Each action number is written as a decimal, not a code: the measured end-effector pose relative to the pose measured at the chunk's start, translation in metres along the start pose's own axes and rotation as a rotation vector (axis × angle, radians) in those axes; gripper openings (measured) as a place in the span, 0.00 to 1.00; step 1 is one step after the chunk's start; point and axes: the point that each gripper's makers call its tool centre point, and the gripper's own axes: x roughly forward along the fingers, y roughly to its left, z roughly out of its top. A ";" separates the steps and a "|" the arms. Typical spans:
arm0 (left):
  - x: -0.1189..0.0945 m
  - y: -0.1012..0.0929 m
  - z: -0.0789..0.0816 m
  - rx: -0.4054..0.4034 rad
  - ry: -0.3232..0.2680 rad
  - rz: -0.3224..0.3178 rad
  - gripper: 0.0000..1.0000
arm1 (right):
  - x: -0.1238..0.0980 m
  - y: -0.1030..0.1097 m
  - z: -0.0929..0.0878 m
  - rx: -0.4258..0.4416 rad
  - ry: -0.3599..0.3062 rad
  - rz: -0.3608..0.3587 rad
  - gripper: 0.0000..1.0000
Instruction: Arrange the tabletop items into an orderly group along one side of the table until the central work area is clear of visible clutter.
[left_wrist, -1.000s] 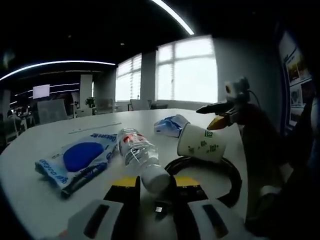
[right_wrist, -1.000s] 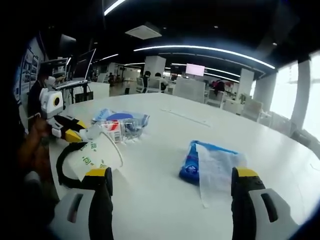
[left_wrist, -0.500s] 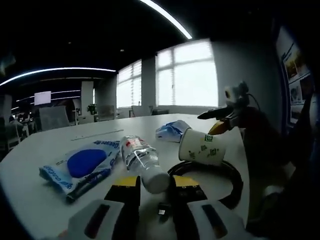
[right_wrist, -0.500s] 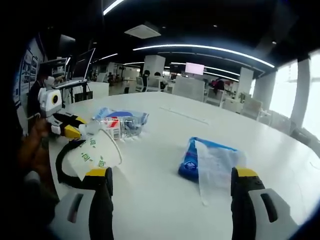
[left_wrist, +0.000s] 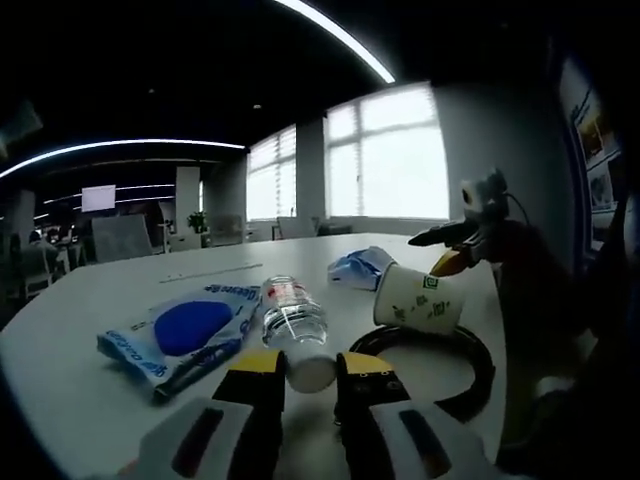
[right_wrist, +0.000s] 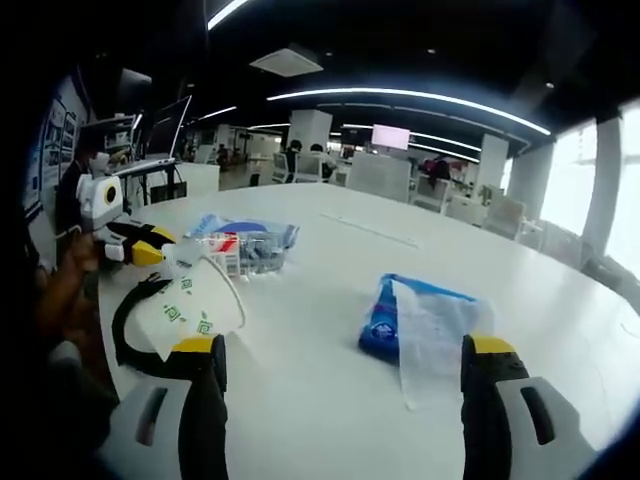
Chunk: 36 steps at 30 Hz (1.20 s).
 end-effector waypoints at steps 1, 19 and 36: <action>0.000 0.000 -0.001 0.004 0.006 0.002 0.17 | -0.001 -0.001 0.000 0.002 -0.001 -0.002 0.95; 0.002 0.001 -0.005 0.031 0.021 0.019 0.19 | 0.000 -0.001 -0.006 0.005 0.011 -0.003 0.94; 0.005 0.000 -0.009 0.067 0.056 0.028 0.21 | -0.003 -0.006 -0.006 0.011 0.000 -0.016 0.95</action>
